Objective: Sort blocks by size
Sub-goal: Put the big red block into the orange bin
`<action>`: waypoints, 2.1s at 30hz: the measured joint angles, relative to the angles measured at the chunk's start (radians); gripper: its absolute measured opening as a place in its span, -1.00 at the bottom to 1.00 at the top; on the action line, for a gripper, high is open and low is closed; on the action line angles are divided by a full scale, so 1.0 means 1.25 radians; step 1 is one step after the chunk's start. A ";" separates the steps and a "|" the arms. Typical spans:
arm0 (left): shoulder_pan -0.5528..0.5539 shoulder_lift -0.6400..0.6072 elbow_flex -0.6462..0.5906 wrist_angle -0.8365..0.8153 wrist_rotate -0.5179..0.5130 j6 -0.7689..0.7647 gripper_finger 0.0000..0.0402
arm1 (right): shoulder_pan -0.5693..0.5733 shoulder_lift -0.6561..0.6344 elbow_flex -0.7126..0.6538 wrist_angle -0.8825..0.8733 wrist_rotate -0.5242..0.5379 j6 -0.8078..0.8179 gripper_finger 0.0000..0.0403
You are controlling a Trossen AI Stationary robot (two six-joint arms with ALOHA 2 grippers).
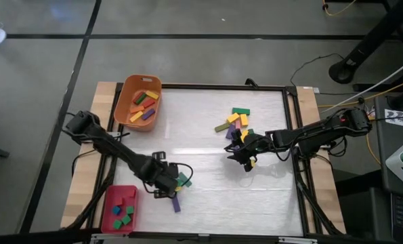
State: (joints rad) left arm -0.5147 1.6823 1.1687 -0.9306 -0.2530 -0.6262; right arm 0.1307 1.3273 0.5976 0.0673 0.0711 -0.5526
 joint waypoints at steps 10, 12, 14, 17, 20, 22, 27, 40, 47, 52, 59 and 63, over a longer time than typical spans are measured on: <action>0.015 0.064 0.000 0.010 0.111 0.014 -0.23 | 0.000 0.000 0.000 0.000 0.000 0.000 -0.02; 0.015 0.069 0.000 0.015 0.123 0.020 -0.23 | 0.000 0.000 0.000 0.000 0.000 0.000 -0.02; 0.014 0.073 0.000 0.027 0.128 0.020 -0.23 | 0.000 0.000 0.000 -0.001 0.000 0.000 -0.02; 0.015 0.077 0.000 0.025 0.128 0.039 -0.23 | 0.000 0.000 0.000 -0.004 0.000 0.000 -0.02; 0.015 0.077 0.000 0.027 0.127 0.066 -0.23 | 0.000 0.000 0.000 -0.005 0.000 0.000 -0.02; 0.015 0.077 0.000 0.027 0.127 0.067 -0.23 | 0.000 0.000 0.000 -0.010 0.000 0.000 -0.02; 0.015 0.077 0.000 0.027 0.127 0.067 -0.23 | 0.000 0.000 0.000 -0.009 0.000 0.000 -0.02; 0.021 0.131 0.000 0.042 0.125 0.112 -0.23 | 0.000 0.000 0.000 -0.011 0.000 0.000 -0.02; 0.037 0.151 0.000 0.045 0.155 0.130 -0.30 | 0.000 0.000 0.000 -0.011 0.000 0.000 -0.02; 0.061 0.150 0.000 0.045 0.170 0.146 -0.58 | 0.000 0.000 0.000 -0.011 0.000 0.000 -0.02; 0.126 0.141 -0.001 0.008 0.155 0.182 -0.59 | 0.000 0.000 0.000 -0.011 0.000 0.000 -0.02; 0.176 0.100 -0.002 -0.074 0.139 0.215 -0.59 | 0.000 0.000 0.000 -0.011 0.000 0.000 -0.02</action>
State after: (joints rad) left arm -0.2945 1.8072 1.1667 -1.0227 -0.0790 -0.3579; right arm 0.1310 1.3273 0.5972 0.0536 0.0708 -0.5522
